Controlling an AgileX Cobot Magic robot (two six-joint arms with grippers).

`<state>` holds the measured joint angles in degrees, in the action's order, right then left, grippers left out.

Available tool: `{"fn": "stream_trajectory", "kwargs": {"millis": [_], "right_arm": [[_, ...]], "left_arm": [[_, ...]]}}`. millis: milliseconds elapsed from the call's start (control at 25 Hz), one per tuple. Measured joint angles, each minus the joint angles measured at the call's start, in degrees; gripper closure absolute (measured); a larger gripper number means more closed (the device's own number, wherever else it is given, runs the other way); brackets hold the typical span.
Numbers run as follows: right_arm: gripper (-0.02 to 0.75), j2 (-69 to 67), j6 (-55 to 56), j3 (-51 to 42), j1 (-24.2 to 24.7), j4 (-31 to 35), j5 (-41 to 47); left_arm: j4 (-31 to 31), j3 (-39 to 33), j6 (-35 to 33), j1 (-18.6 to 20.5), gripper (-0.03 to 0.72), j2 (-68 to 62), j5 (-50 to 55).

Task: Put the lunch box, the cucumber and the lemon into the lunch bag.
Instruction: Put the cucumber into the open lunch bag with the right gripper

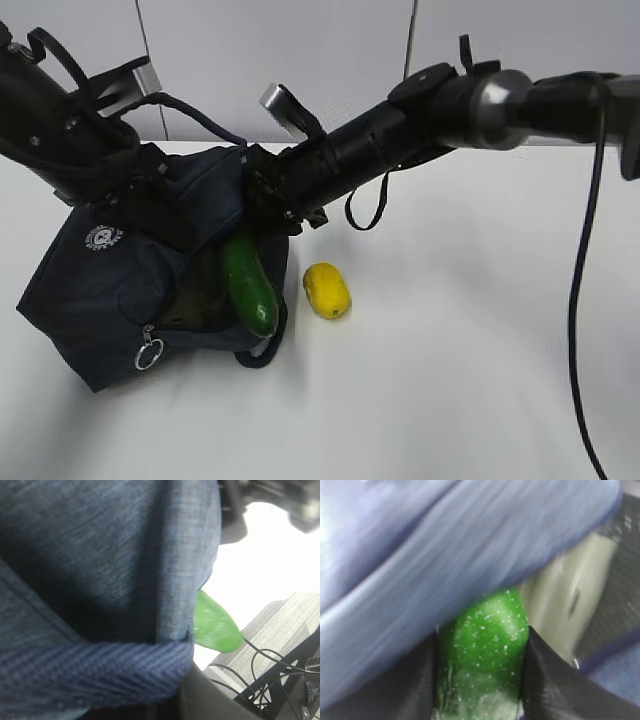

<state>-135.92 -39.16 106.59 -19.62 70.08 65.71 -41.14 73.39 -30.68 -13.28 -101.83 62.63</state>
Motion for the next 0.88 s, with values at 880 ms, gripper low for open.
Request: {"fn": "stream_trajectory", "kwargs": {"millis": [880], "right_arm": [[0.253,-7.2,-17.7,0.0,-1.8,26.8,-3.7]], "left_arm": [[0.1,0.0,-0.1,0.0,0.697,0.0,1.0]]}}
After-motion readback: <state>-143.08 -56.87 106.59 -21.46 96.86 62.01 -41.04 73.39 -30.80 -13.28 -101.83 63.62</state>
